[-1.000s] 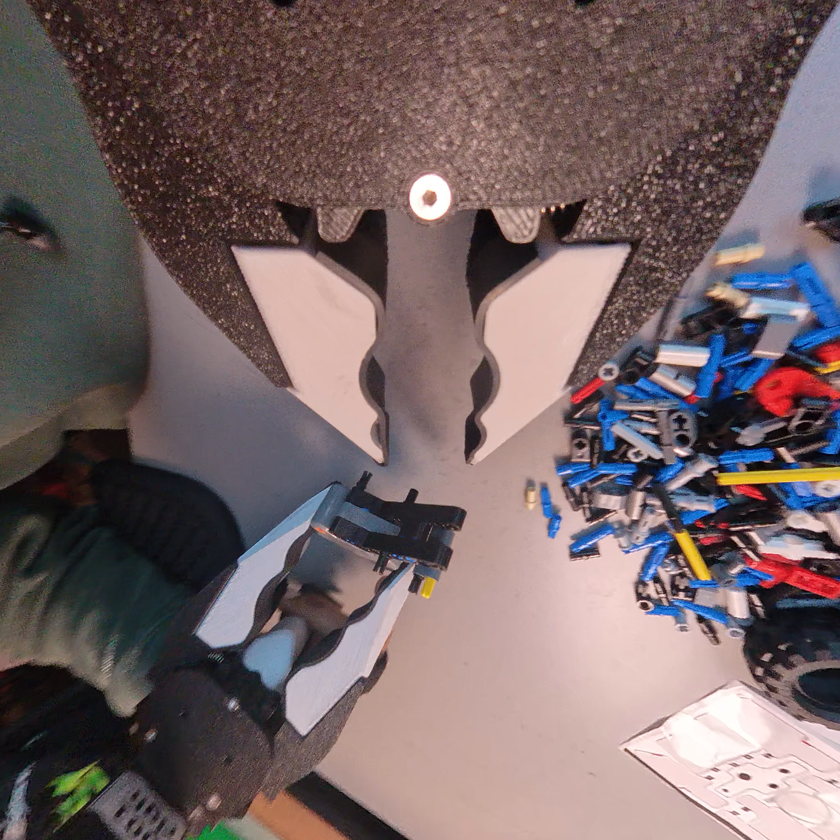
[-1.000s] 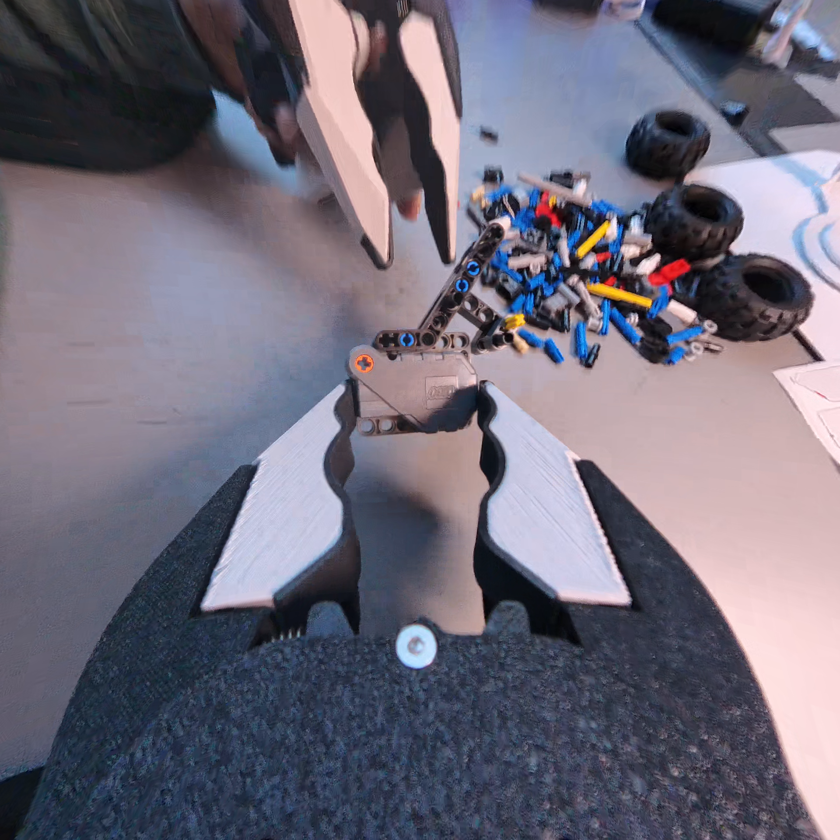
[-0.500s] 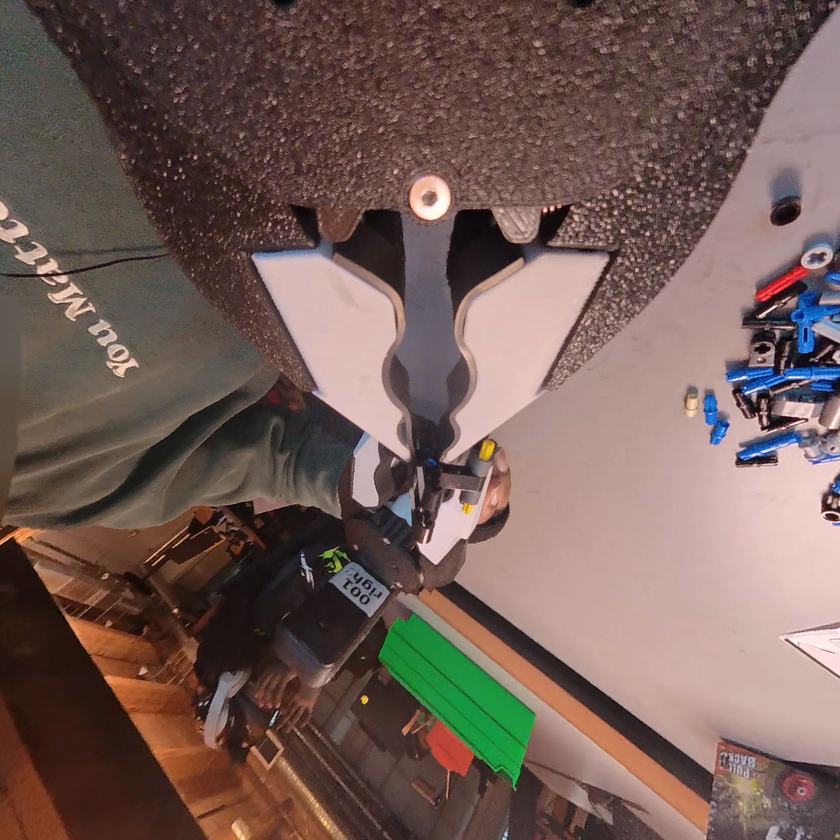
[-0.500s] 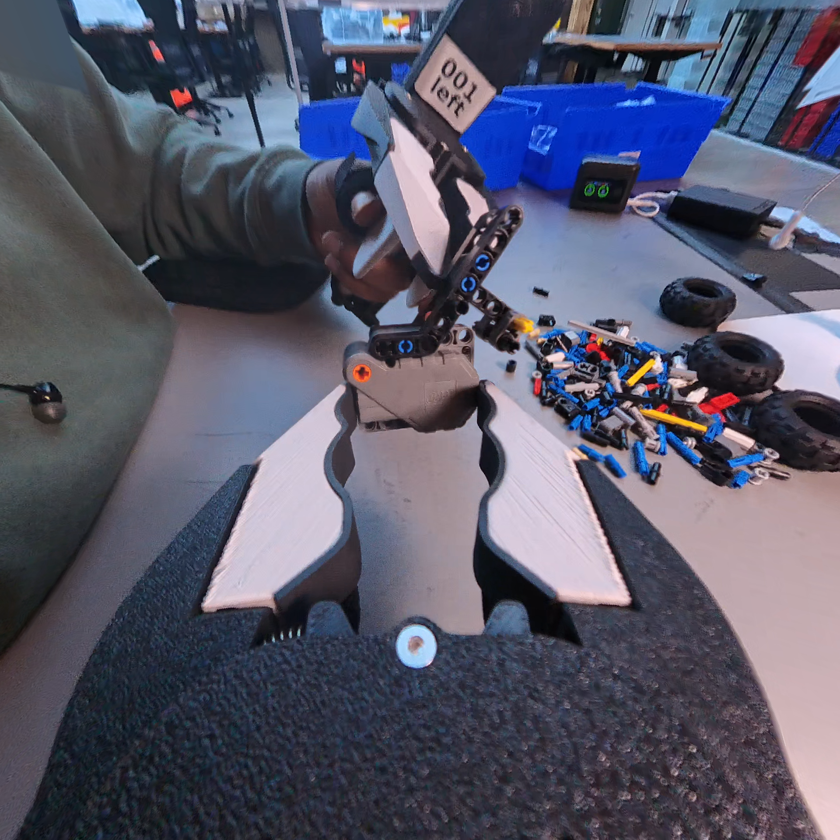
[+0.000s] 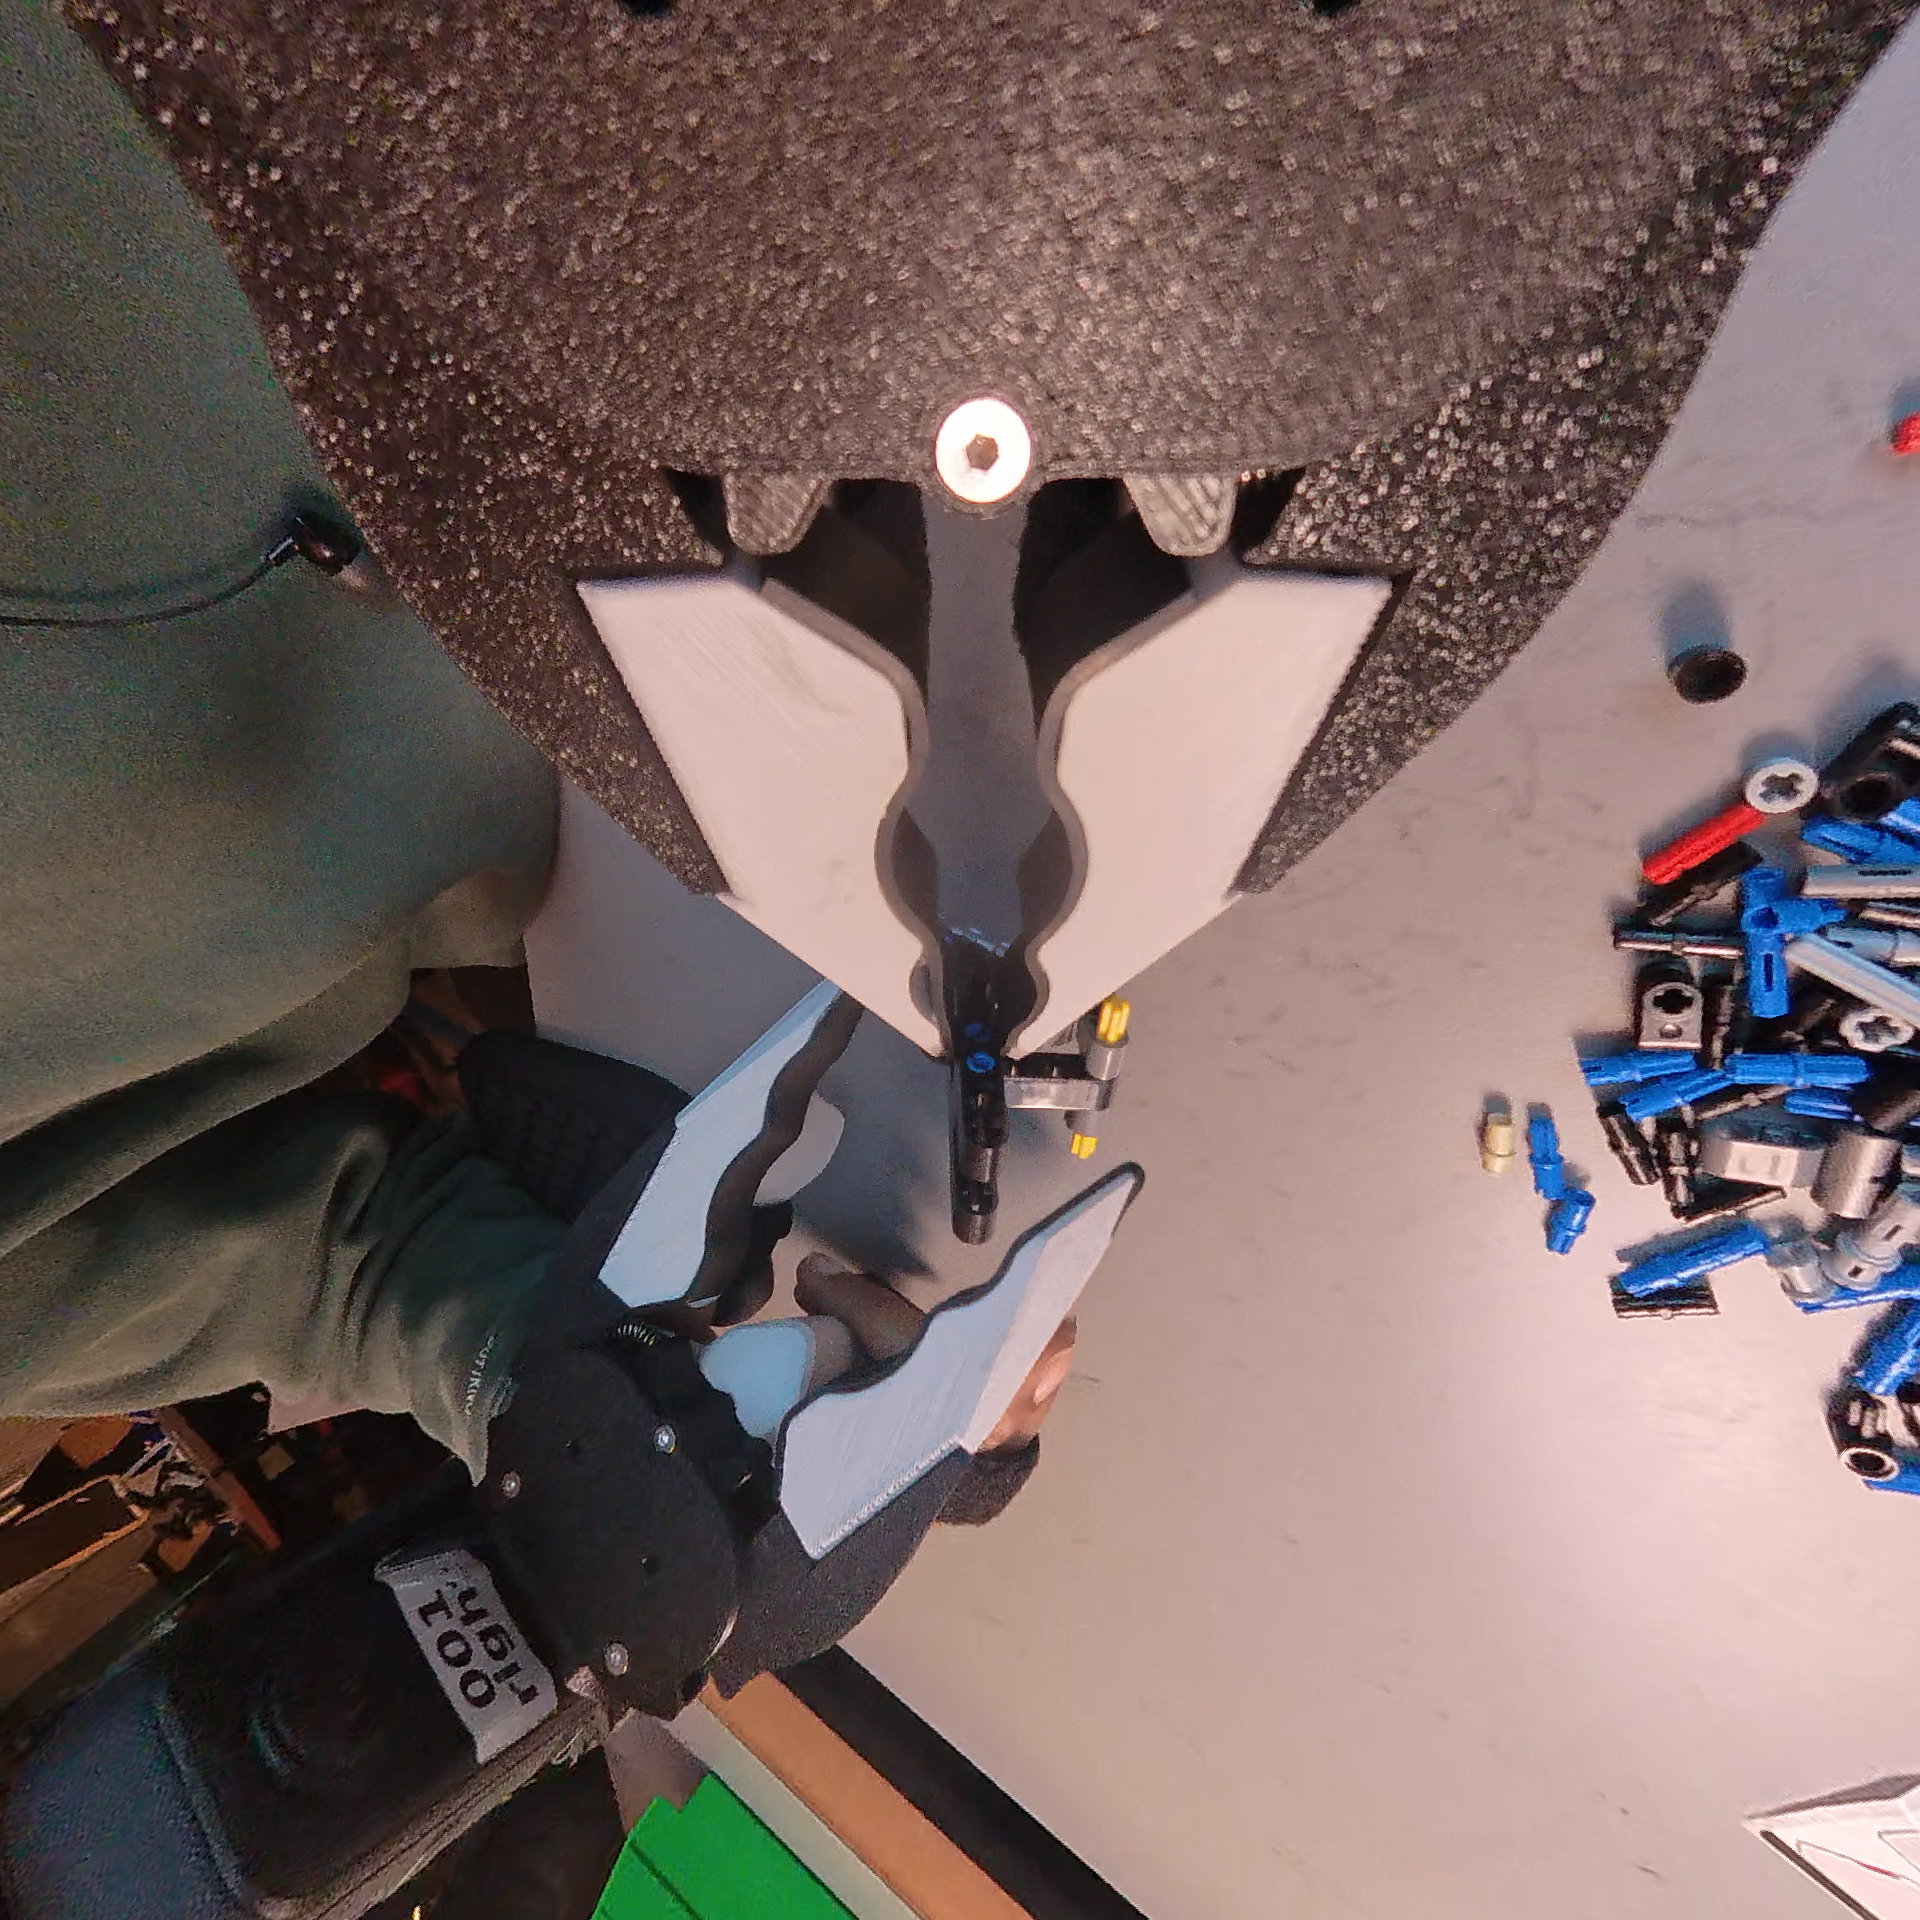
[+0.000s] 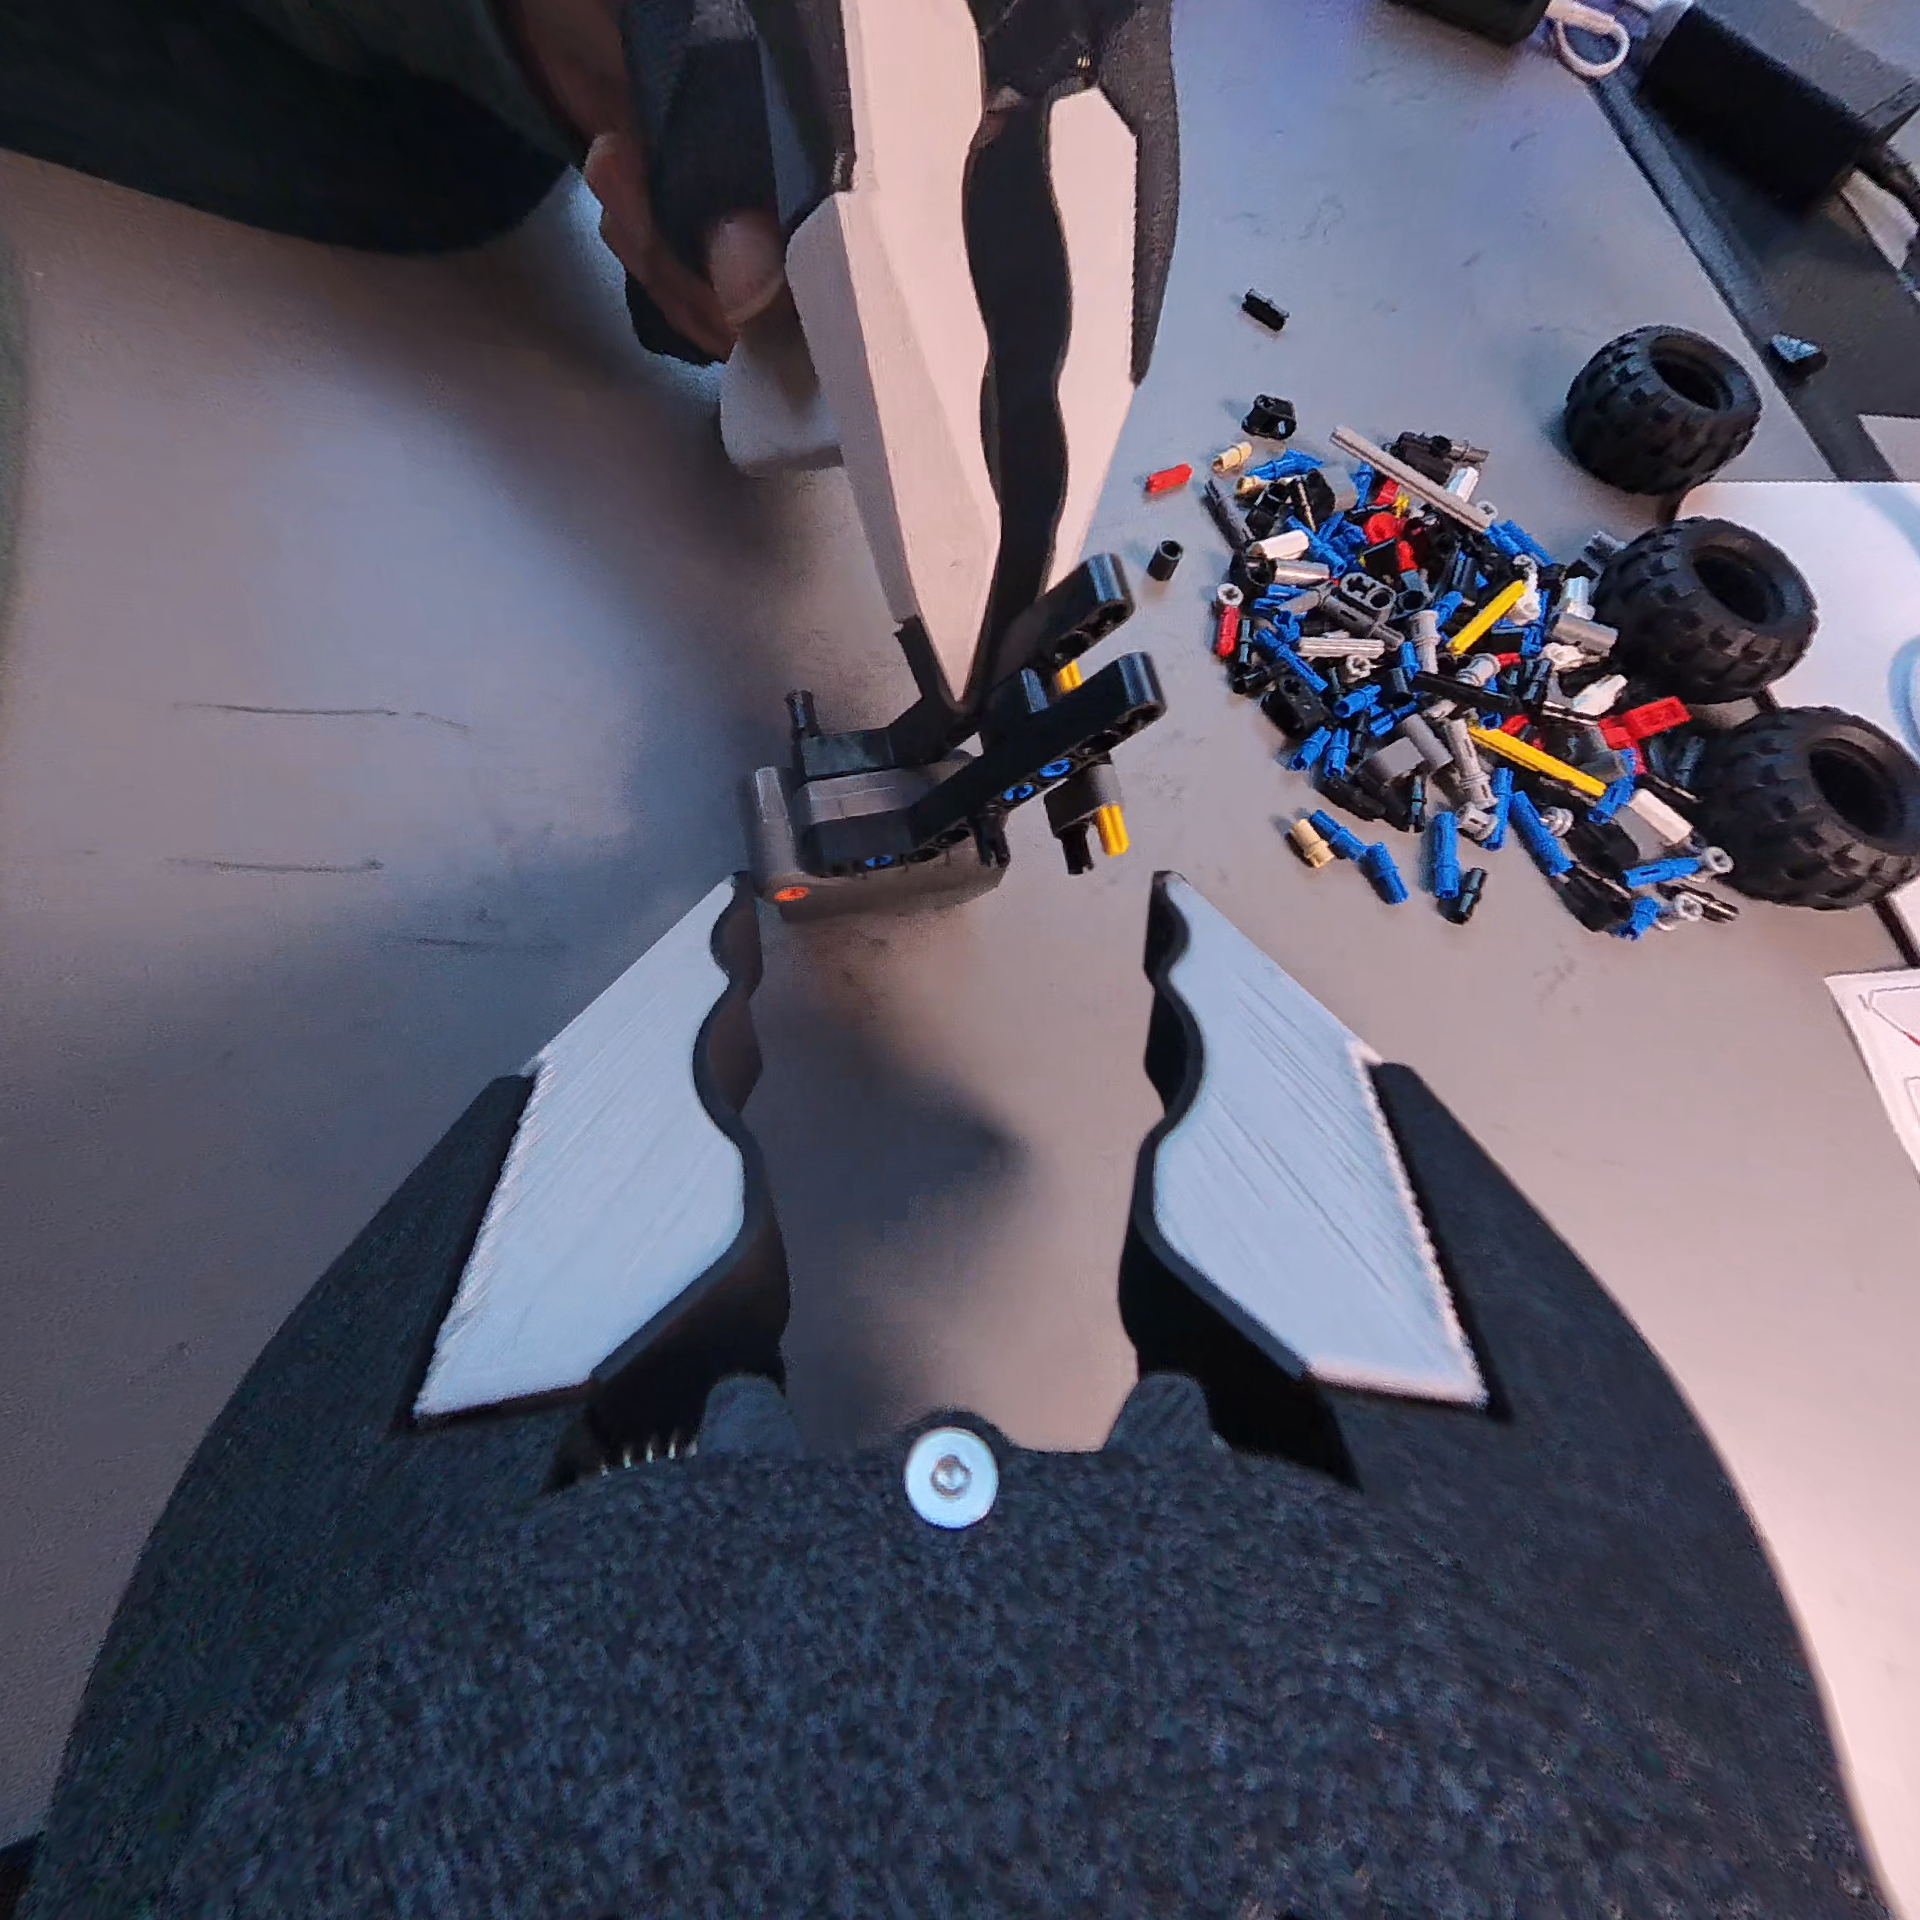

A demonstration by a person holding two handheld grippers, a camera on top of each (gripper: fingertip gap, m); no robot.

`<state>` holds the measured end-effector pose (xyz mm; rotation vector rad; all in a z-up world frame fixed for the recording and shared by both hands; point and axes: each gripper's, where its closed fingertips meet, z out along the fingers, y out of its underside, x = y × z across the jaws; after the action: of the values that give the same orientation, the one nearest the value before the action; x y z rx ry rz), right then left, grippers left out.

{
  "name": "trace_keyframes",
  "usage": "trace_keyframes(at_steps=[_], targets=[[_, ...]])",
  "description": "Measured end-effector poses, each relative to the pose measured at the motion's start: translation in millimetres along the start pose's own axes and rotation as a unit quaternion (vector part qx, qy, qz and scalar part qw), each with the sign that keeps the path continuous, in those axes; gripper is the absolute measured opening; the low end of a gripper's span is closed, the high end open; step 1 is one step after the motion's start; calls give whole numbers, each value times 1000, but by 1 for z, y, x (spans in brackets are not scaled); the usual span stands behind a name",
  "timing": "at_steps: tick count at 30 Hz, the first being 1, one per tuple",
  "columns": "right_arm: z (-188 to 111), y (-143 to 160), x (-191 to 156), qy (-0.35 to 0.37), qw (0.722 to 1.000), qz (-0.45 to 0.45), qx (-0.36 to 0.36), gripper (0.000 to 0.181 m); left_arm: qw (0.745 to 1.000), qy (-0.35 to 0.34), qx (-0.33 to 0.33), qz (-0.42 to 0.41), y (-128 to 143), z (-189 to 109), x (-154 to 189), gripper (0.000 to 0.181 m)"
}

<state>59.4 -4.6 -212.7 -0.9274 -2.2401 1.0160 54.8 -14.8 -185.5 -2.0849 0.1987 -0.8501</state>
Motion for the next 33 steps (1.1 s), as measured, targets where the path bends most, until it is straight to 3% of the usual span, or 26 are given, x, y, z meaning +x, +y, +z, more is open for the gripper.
trace_keyframes(at_steps=[4, 8, 10, 12, 16, 22, 24, 33], targets=[[-1, -13, -2, 2, 1000, -13, 20, 91, 1000, 5, -5, 1, 1, 1, 1, 7], [13, -10, -6, -9, 999, -38, -8, 102, 1000, 16, -8, 4, 2, 3, 4, 13], [22, -6, -8, -21, 998, -48, -26, 99, 1000, 15, -12, 7, 1, 0, 4, 21], [27, 1, -10, -31, 997, -55, -51, 83, 999, 9, -29, 21, 3, -9, 3, 21], [26, 3, -11, -45, 997, -48, -47, 82, 995, -14, -71, 74, 18, -25, 5, 21], [28, 0, -14, -43, 996, -52, -51, 82, 987, -13, -109, 121, 40, -5, 16, 15], [28, 1, -15, -41, 996, -58, -53, 82, 983, -22, -114, 139, 42, -2, 15, 5], [22, -6, -23, -57, 996, -45, -51, 79, 983, -7, -118, 140, 42, -9, 22, 3]])
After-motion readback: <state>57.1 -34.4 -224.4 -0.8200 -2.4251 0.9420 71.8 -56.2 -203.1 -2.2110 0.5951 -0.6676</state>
